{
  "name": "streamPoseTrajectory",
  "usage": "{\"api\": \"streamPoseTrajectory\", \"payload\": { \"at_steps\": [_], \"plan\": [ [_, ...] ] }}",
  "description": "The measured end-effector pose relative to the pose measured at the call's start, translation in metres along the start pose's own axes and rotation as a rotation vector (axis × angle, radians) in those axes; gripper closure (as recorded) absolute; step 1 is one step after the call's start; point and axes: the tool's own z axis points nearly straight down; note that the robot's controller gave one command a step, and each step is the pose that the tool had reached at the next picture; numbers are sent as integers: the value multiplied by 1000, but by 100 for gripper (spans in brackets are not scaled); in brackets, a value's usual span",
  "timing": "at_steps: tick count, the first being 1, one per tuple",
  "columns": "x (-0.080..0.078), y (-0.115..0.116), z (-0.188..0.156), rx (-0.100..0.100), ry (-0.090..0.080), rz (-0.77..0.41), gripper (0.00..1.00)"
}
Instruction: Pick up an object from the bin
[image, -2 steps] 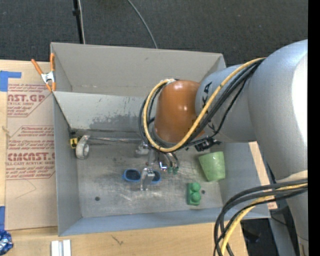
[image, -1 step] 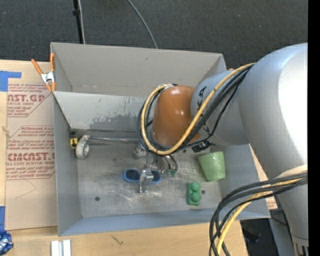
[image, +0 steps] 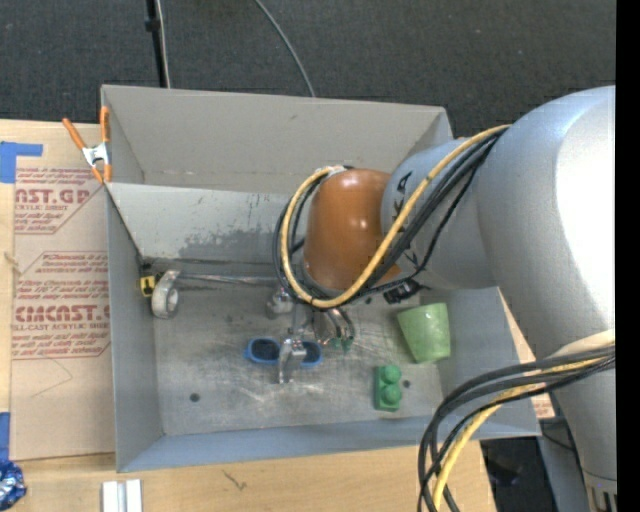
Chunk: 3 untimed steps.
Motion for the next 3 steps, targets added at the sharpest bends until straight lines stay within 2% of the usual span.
{"api": "streamPoseTrajectory", "payload": {
  "at_steps": [1, 2, 3],
  "plan": [
    [-3, 0, -3, -1, -8, 1, 100],
    [-4, 1, -48, 0, -2, 1, 100],
    [-6, 2, -100, 0, -4, 0, 100]
  ]
}}
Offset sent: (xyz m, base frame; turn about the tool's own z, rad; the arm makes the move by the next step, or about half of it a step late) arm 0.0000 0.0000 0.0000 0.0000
